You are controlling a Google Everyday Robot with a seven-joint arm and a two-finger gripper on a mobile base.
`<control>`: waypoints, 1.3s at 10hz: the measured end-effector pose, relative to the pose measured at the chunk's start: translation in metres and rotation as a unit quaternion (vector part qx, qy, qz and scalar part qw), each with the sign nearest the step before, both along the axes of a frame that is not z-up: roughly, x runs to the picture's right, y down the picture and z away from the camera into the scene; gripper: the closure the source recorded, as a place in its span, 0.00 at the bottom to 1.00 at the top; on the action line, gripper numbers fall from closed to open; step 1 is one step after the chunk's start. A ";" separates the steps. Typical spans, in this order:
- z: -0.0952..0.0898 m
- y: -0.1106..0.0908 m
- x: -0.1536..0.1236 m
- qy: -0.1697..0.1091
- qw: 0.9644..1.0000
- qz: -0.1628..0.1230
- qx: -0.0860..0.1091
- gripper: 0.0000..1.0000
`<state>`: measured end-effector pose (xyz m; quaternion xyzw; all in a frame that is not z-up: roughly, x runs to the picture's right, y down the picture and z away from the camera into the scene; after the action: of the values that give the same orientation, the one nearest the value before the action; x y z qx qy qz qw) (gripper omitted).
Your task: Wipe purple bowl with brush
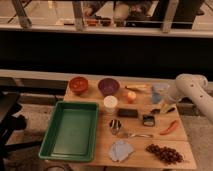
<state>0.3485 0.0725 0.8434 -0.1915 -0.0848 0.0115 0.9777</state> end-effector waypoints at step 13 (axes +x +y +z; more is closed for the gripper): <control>0.038 0.006 0.071 0.088 0.995 0.046 -0.013 0.20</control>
<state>0.4195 0.0781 0.8811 -0.1988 -0.0067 0.0741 0.9772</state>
